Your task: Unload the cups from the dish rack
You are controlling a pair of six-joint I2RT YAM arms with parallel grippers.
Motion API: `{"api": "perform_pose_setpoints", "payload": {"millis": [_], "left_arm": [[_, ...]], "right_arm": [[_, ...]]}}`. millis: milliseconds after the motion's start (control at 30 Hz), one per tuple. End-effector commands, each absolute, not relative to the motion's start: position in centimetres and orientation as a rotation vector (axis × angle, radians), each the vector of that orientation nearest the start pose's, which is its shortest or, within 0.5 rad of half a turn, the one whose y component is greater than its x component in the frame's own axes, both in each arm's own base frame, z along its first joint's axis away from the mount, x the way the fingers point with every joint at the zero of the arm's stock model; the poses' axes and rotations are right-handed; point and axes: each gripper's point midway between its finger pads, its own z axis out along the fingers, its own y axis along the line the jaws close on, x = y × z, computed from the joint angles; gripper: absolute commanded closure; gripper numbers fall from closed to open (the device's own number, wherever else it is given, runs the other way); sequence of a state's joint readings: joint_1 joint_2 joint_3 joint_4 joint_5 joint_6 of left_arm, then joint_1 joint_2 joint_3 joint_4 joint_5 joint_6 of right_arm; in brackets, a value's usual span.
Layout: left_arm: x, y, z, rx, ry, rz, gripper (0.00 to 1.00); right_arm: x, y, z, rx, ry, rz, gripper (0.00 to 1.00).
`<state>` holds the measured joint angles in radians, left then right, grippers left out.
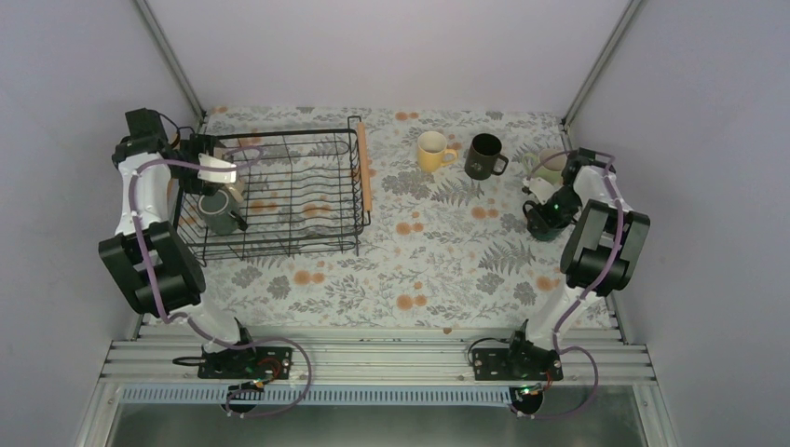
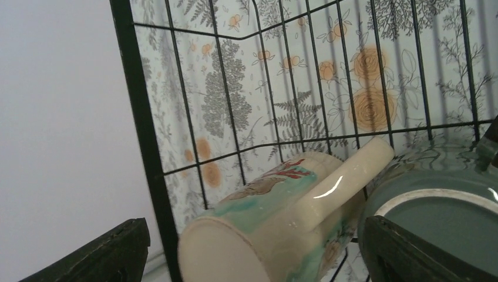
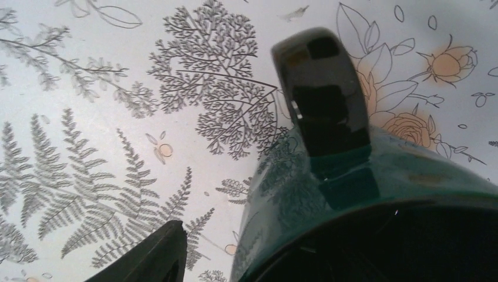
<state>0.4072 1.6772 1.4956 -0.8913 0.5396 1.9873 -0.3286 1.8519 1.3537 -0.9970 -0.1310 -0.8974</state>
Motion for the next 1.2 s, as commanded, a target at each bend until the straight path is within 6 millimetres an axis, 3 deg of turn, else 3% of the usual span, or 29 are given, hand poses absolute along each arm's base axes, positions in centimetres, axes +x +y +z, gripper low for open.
{"api": "perform_pose_setpoints", "payload": {"millis": [0, 267, 600, 867, 1167], "left_arm": [[41.1, 6.5, 22.7, 2.035, 1.267, 0.549, 0.13], [41.0, 5.6, 19.9, 2.277, 1.138, 0.614, 0.25], [40.9, 7.2, 16.9, 2.455, 1.138, 0.641, 0.28], [41.6, 6.8, 14.8, 2.510, 1.073, 0.709, 0.28], [42.2, 7.6, 13.5, 2.590, 1.071, 0.751, 0.32]], "right_arm": [[34.8, -8.8, 9.2, -0.882, 2.786, 0.110, 0.41], [34.7, -7.6, 12.6, -0.921, 2.711, 0.155, 0.37], [34.5, -6.5, 15.5, -0.945, 2.641, 0.187, 0.35], [34.7, -5.0, 17.1, -0.962, 2.591, 0.247, 0.35], [35.0, -4.5, 17.5, -0.976, 2.574, 0.259, 0.35]]}}
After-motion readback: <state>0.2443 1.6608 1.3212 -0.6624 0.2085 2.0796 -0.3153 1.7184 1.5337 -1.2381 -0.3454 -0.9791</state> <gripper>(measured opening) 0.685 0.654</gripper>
